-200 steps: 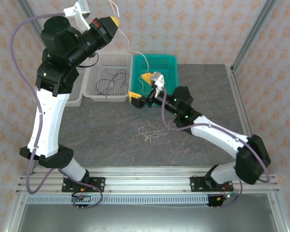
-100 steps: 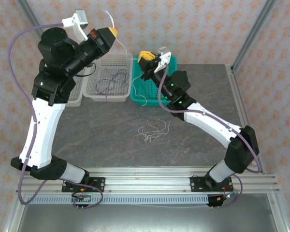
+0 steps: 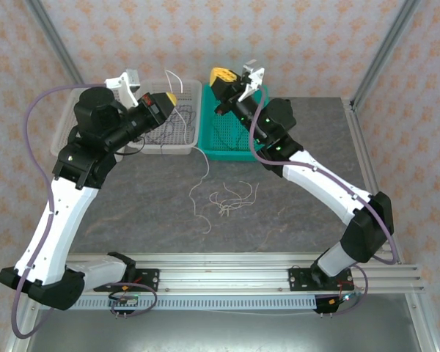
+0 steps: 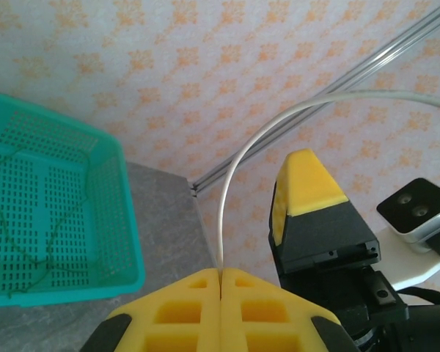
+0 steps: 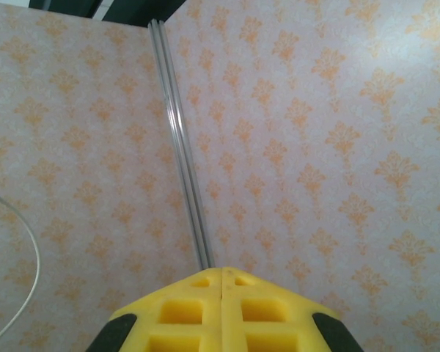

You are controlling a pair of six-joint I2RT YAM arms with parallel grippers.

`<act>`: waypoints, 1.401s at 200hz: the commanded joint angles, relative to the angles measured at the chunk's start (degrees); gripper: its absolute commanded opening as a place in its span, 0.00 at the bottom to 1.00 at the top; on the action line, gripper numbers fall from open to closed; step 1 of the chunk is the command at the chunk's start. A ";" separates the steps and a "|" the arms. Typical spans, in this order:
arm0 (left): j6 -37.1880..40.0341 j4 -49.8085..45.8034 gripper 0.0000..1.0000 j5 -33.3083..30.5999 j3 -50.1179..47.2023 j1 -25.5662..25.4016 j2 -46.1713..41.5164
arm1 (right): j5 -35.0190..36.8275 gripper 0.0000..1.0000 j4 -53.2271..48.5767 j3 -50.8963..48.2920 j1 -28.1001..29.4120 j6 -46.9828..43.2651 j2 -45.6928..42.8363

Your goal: Untangle the cables

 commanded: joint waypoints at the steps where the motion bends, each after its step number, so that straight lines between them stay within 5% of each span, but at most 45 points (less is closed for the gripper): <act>1: -0.05 2.03 0.00 0.17 -1.86 -0.25 -1.99 | -7.58 0.00 -4.35 0.81 0.01 -1.79 -2.81; 8: -0.06 2.47 0.00 0.08 -2.23 -0.23 -2.39 | -13.49 0.13 -8.54 1.19 -0.19 -5.37 -3.33; 25: -0.02 3.22 0.00 0.05 -2.16 -0.24 -2.77 | -25.83 0.68 -22.14 0.77 -0.18 -15.40 -4.80; 41: -0.05 3.66 0.00 0.48 -1.52 -0.22 -2.52 | -33.15 0.88 -31.83 -1.74 -0.07 -21.35 -6.38; 58: -0.24 4.50 0.00 0.88 -0.60 -0.25 -2.00 | -33.34 1.00 -29.12 -8.53 0.03 -19.19 -9.18; 116: -0.90 4.61 0.00 1.29 2.70 -0.30 -1.16 | -26.04 0.94 -17.05 -19.70 0.00 -15.01 -6.24; 130: -1.11 4.61 0.00 1.29 3.90 -0.30 -0.59 | -25.57 0.79 -13.86 -20.51 0.00 -13.48 -3.95; 160: 0.52 -2.52 0.00 -6.49 6.75 -0.30 -0.94 | -24.33 0.00 -7.55 -22.36 -0.02 -10.01 -3.82; 193: 2.60 -15.46 0.00 -24.47 0.63 0.04 -6.24 | -20.77 0.00 -11.60 -23.08 -0.08 -11.04 -10.29; 218: 1.57 -12.17 0.01 -23.89 -12.11 0.18 -11.75 | -20.53 0.00 -17.63 -19.67 -0.27 -14.05 -14.23; 253: 1.72 -5.35 0.37 -14.57 -22.50 0.22 -14.94 | -23.93 0.00 -22.57 -13.83 -0.21 -15.46 -14.16; 280: 12.35 -10.60 0.60 -13.02 -20.02 0.20 -16.66 | -22.75 0.00 -22.63 -12.11 -0.20 -15.14 -13.31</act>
